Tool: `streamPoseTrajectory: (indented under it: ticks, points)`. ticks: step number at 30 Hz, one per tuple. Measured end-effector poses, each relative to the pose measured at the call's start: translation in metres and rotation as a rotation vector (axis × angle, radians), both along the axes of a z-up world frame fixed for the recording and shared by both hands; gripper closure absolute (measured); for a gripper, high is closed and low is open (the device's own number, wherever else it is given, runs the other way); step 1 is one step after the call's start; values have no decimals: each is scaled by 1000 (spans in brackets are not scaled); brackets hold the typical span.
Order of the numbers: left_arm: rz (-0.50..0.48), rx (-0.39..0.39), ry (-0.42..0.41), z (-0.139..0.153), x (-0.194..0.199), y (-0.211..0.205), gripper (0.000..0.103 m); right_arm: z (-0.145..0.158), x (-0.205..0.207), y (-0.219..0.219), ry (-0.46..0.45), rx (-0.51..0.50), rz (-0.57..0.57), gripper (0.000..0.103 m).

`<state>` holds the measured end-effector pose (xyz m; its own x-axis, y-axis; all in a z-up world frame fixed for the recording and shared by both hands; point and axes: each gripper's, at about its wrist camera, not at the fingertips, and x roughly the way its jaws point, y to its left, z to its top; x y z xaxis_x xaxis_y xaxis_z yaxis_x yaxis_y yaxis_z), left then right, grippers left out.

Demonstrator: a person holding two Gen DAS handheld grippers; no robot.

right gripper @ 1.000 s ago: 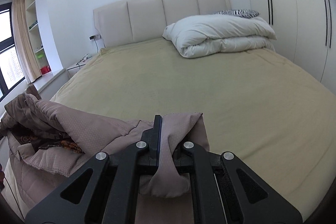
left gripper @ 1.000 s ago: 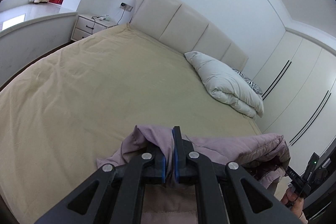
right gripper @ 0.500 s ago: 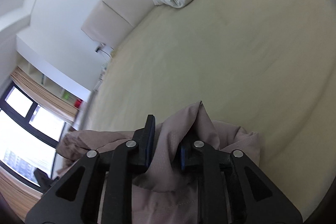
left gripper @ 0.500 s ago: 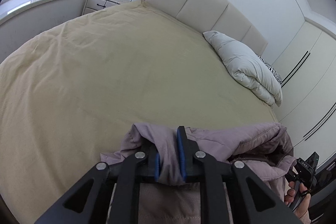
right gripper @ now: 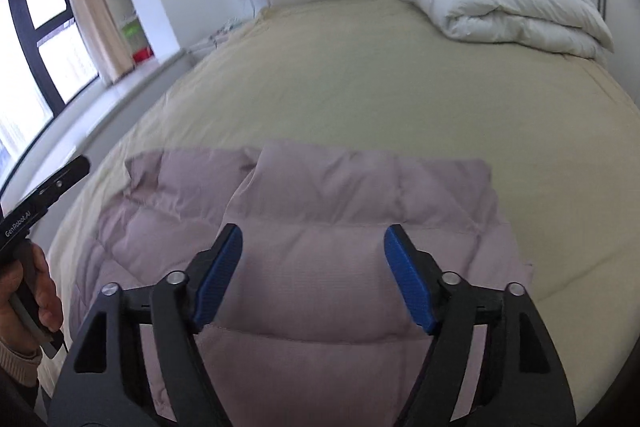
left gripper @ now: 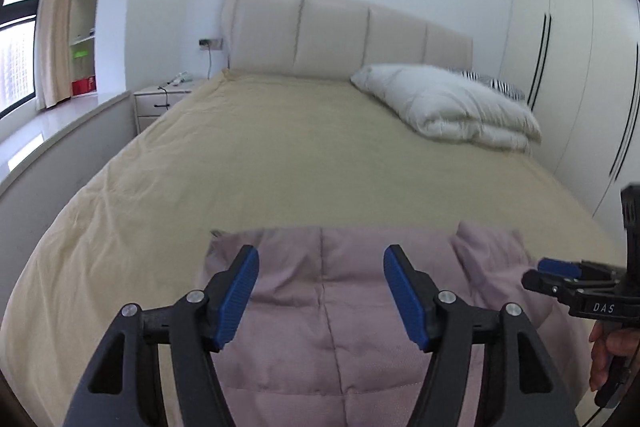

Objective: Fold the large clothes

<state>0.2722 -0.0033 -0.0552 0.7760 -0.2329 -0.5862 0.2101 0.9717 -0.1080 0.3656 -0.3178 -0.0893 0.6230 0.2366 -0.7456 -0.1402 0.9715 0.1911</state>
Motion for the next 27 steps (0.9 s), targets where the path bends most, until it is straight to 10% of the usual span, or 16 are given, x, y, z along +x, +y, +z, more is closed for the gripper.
streamPoseTrajectory:
  ticks: [5,27]
  points:
    - [-24,148,82,-51,33,-32,42,-42,20,30,87,-48,-32,54]
    - [11,74,224,-110,83,-32,41,-147,59,-1,89,102,-100,55]
